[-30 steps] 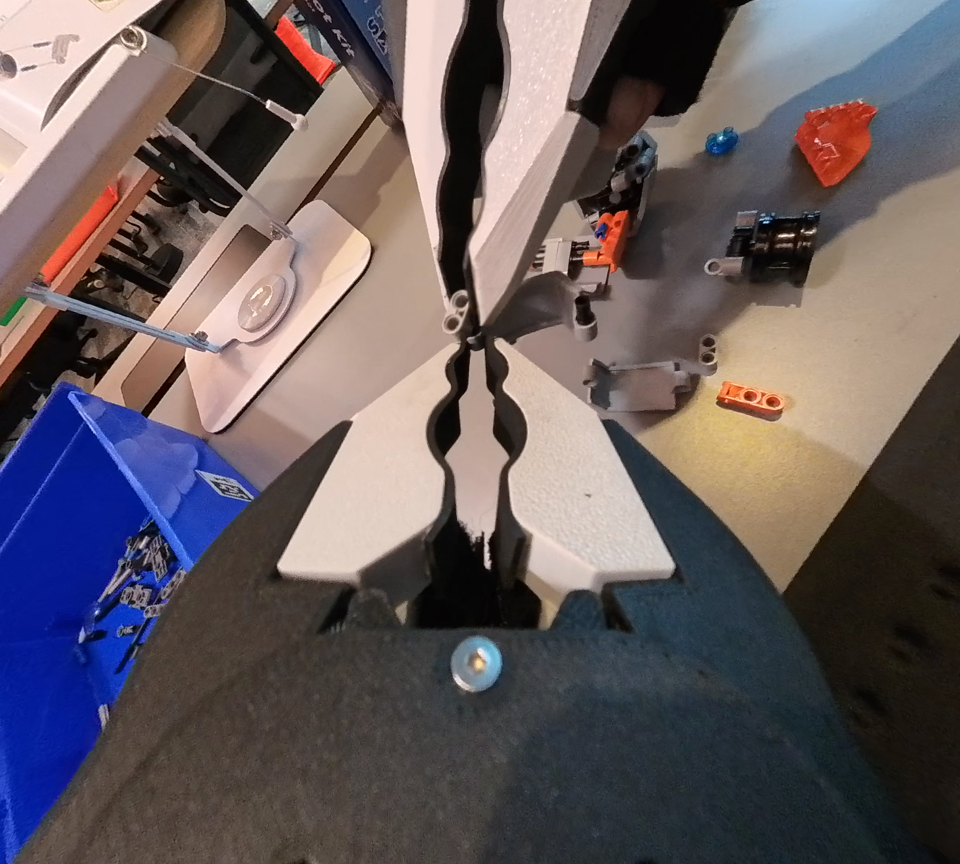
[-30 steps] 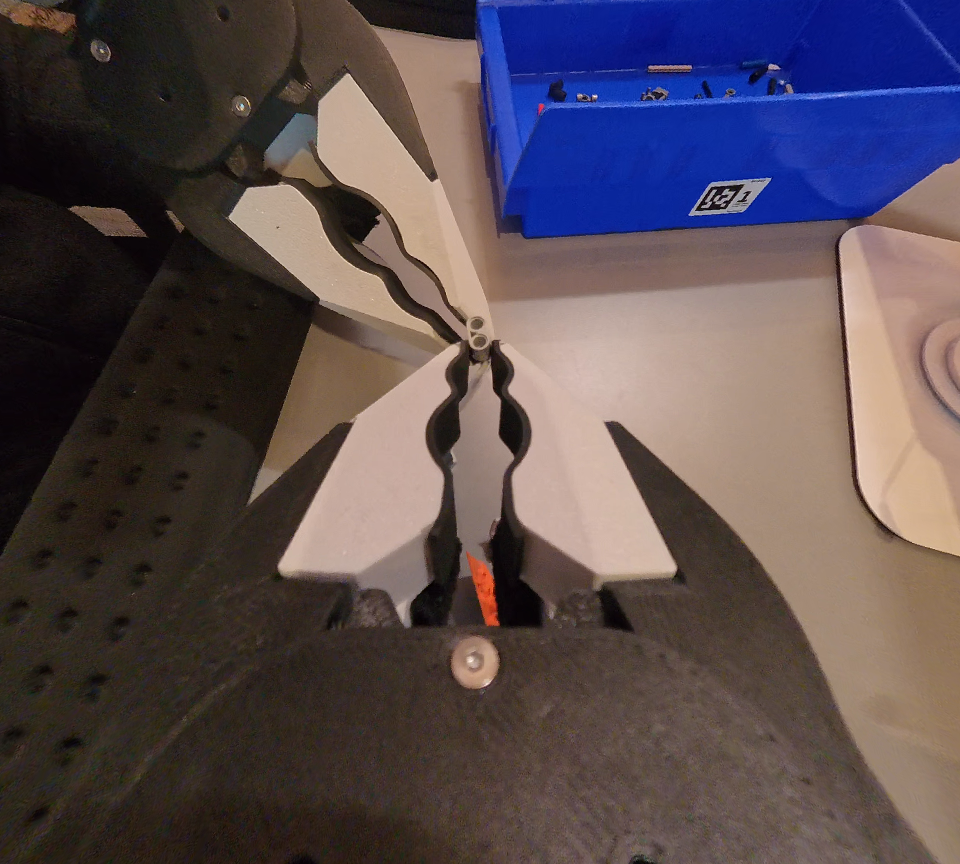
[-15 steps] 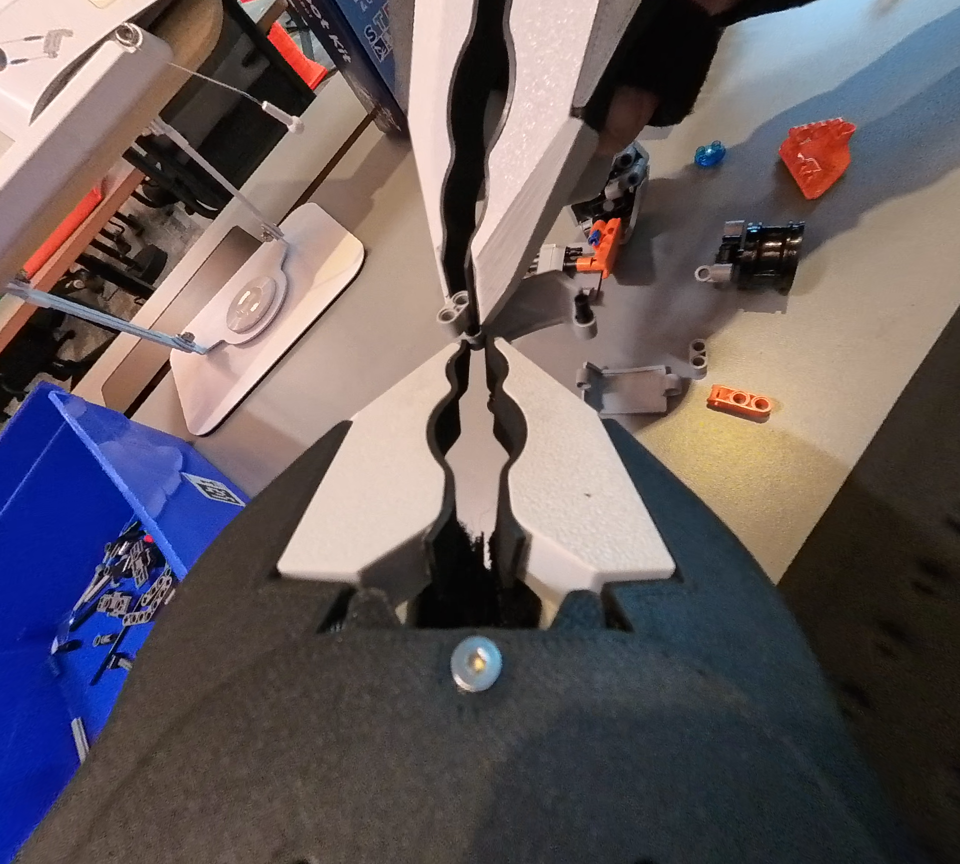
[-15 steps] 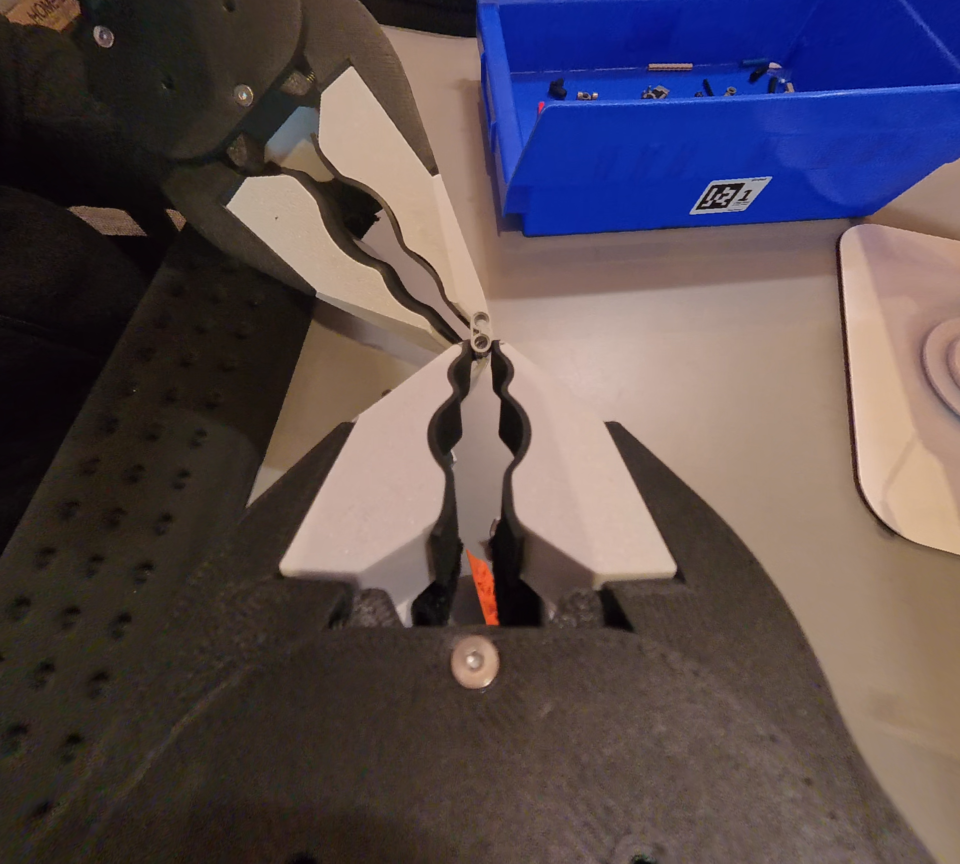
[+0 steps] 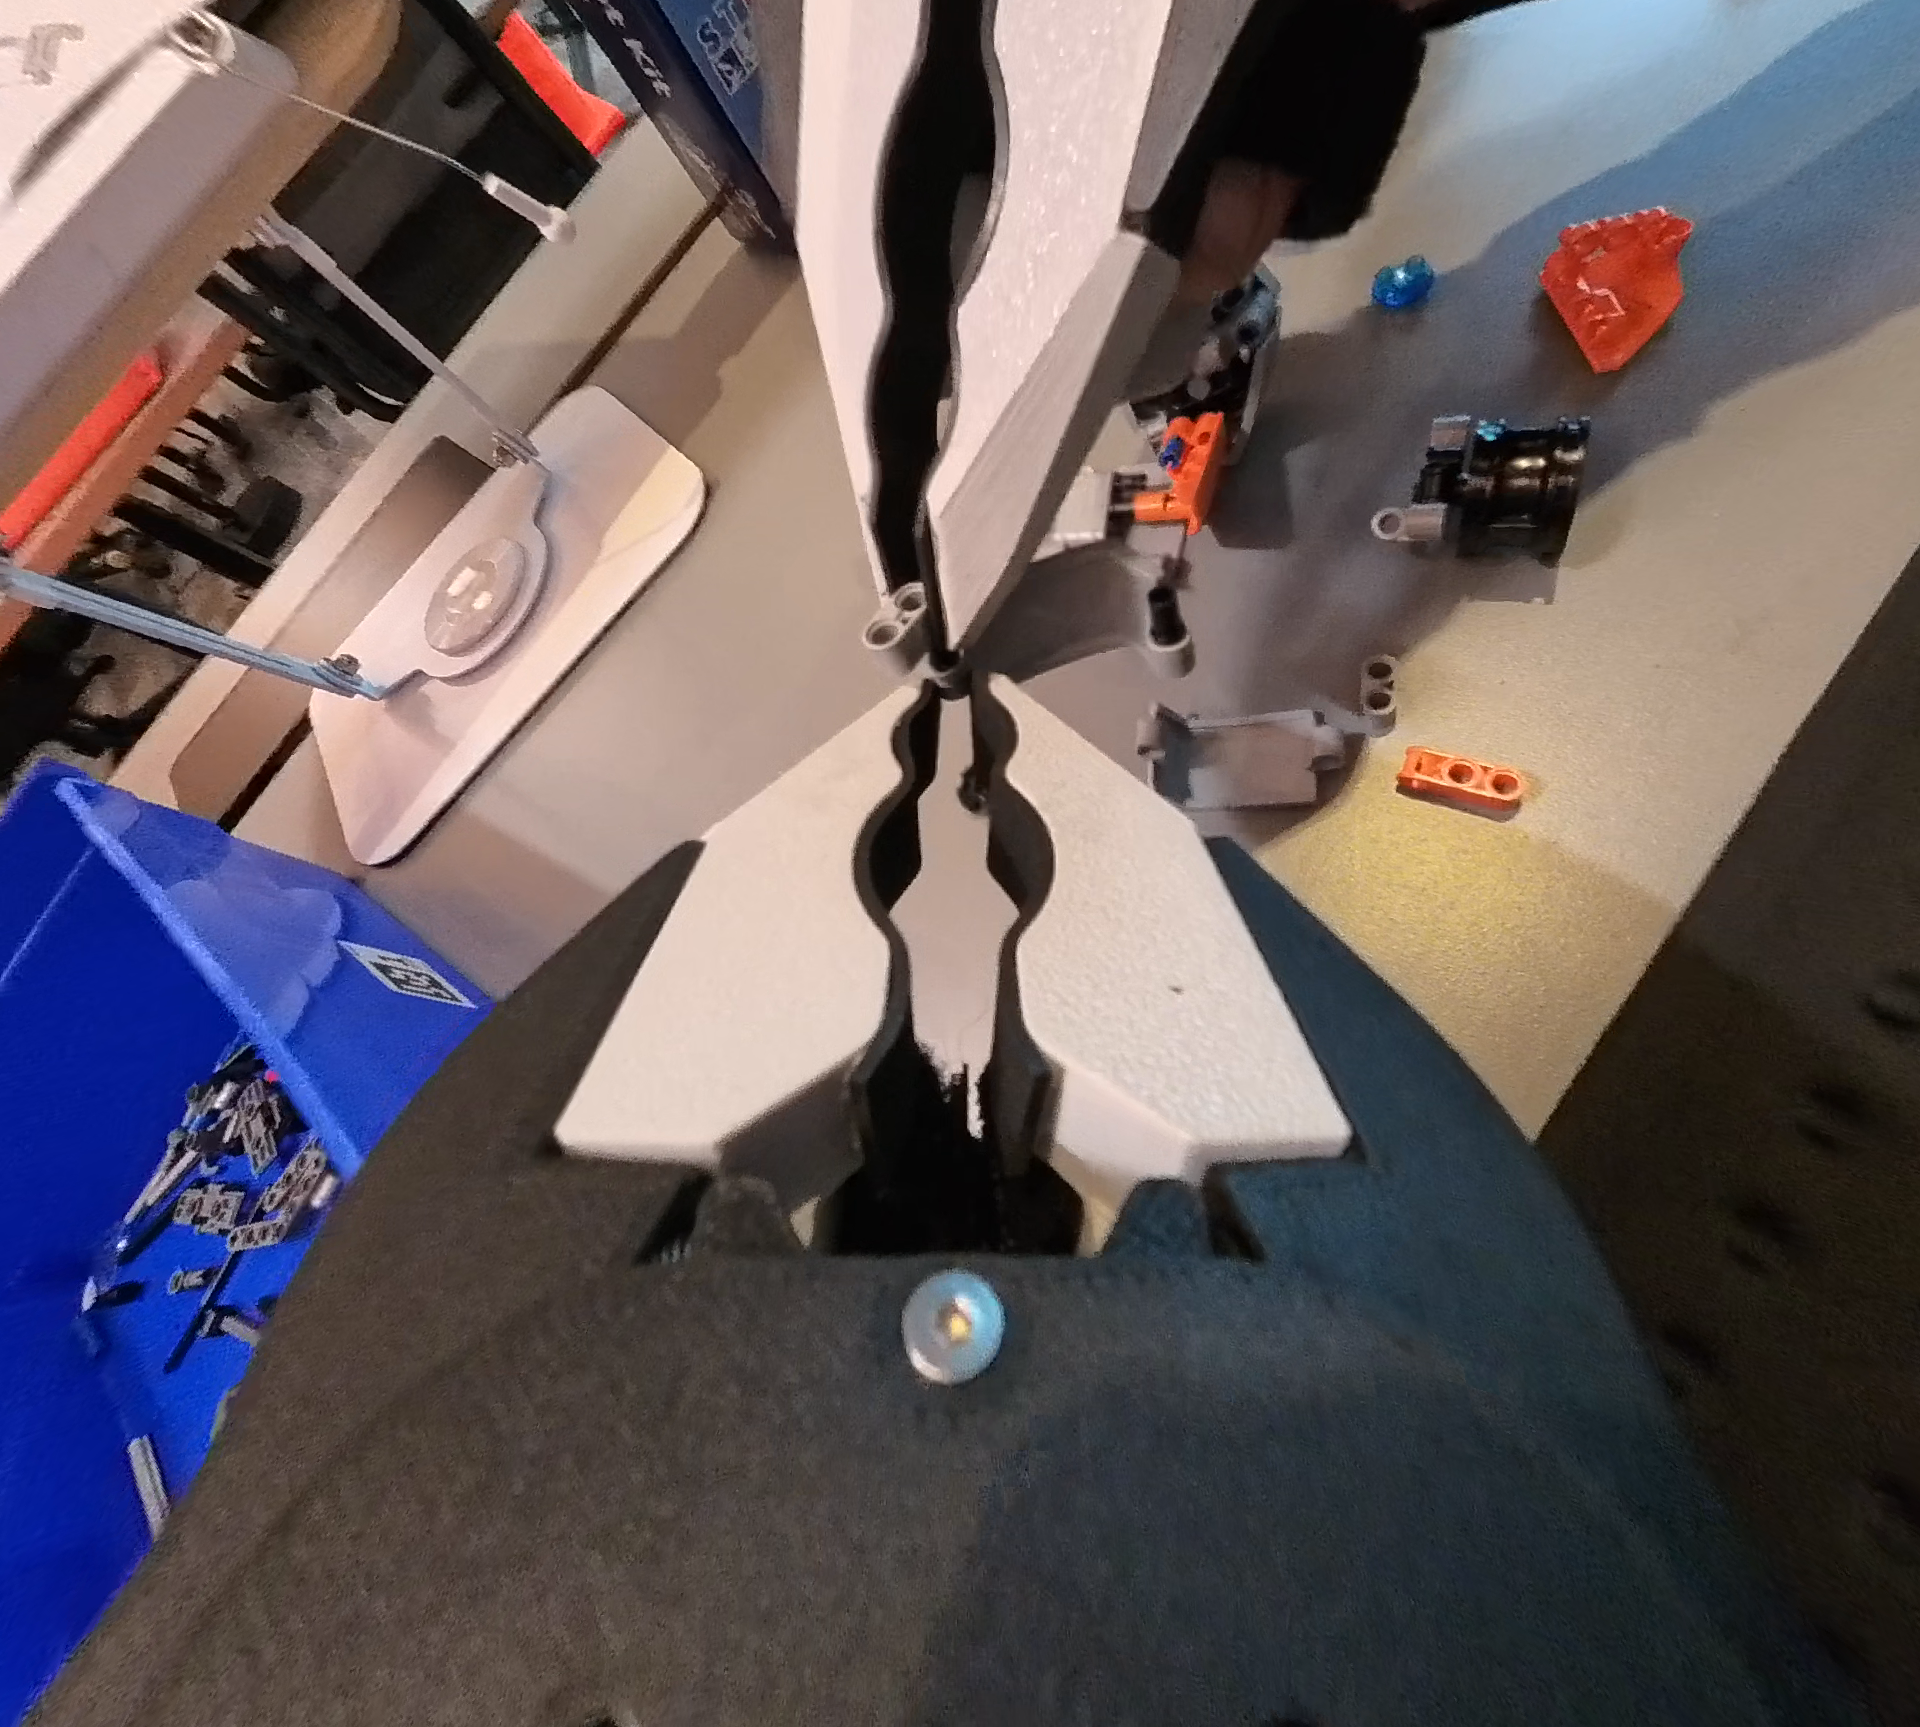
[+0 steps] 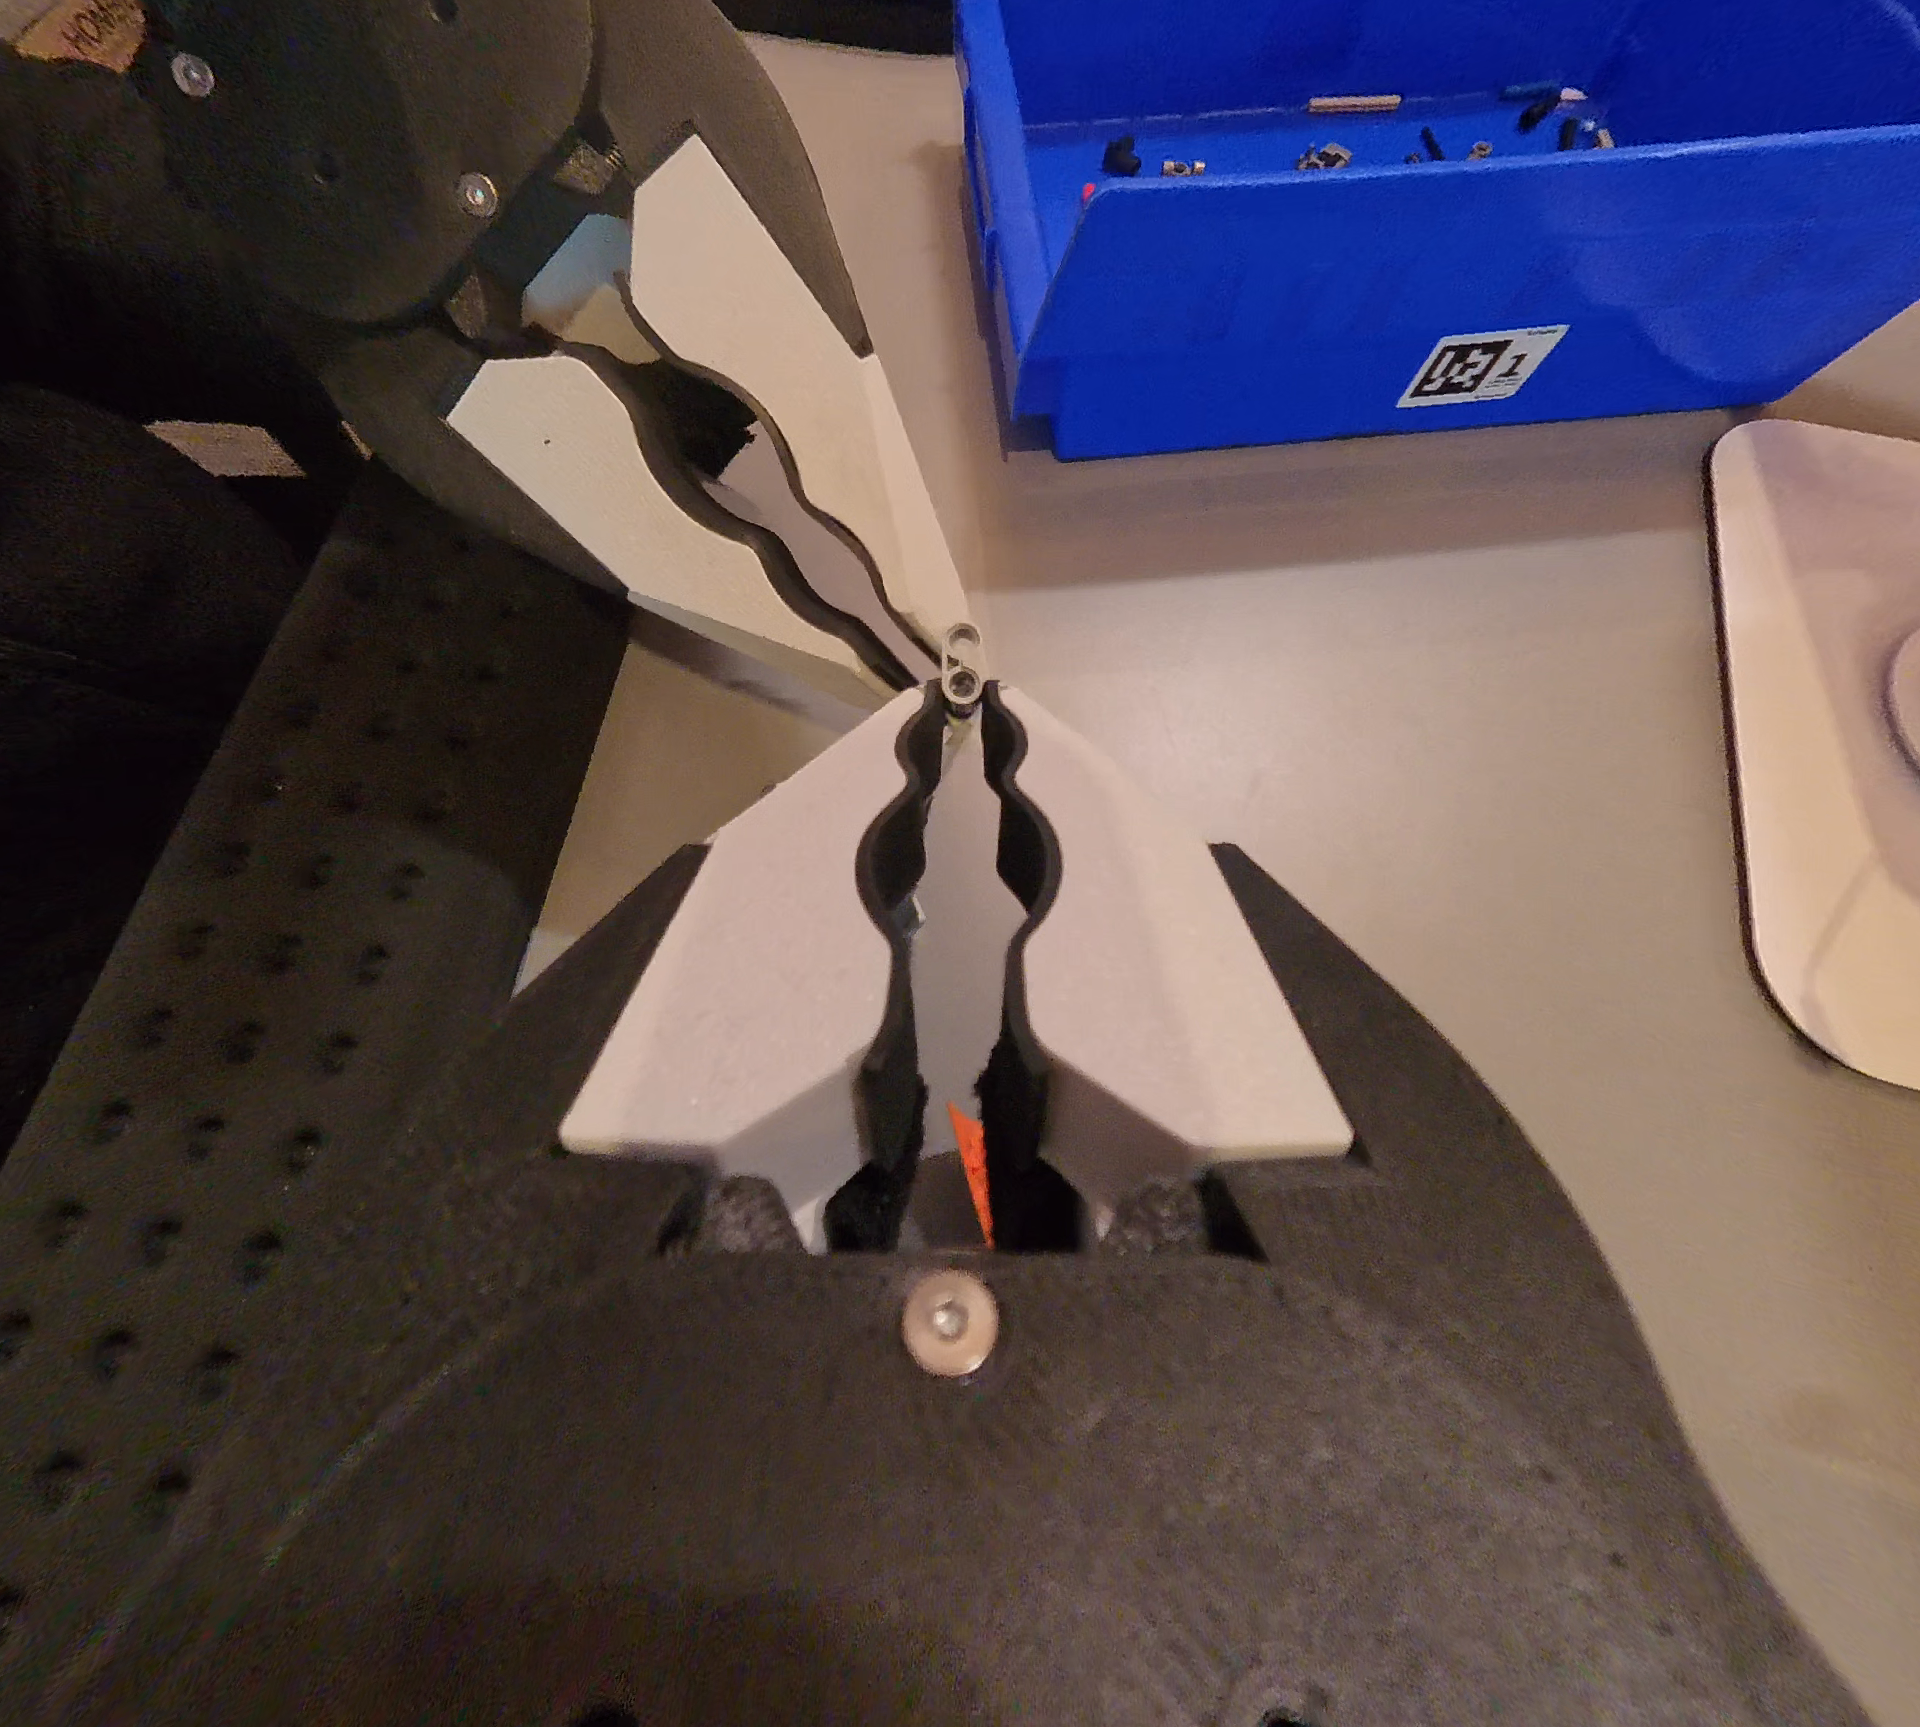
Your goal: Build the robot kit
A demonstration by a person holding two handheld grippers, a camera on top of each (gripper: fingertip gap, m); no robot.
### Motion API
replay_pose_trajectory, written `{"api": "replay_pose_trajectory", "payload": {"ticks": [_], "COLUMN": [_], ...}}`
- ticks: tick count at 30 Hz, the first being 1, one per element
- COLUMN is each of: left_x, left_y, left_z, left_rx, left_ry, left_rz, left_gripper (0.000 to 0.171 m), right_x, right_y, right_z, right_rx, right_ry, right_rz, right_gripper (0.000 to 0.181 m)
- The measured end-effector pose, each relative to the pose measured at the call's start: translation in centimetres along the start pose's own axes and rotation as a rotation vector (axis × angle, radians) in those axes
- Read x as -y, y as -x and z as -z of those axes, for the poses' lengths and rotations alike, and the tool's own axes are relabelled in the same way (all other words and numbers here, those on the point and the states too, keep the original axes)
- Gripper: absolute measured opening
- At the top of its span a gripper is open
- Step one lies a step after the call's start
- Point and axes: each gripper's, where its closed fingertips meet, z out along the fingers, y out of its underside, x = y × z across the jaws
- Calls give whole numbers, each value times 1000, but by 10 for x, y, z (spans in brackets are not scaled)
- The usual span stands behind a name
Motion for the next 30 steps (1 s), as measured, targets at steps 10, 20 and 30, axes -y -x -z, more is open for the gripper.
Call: {"api": "replay_pose_trajectory", "payload": {"ticks": [10, 20, 30], "left_x": [-53, -76, -42], "left_y": [-30, -36, -14], "left_z": [-5, 0, 21], "left_rx": [-176, -215, -140], "left_ry": [199, 227, 35], "left_rz": [23, 30, 52], "left_gripper": [4, 1, 24], "right_x": [-15, -19, -17], "right_y": [8, 13, 21], "right_z": [-20, -26, -26], "right_rx": [7, 25, 50], "right_ry": [72, 90, 91], "right_rz": [3, 9, 48], "right_gripper": [4, 4, 4]}}
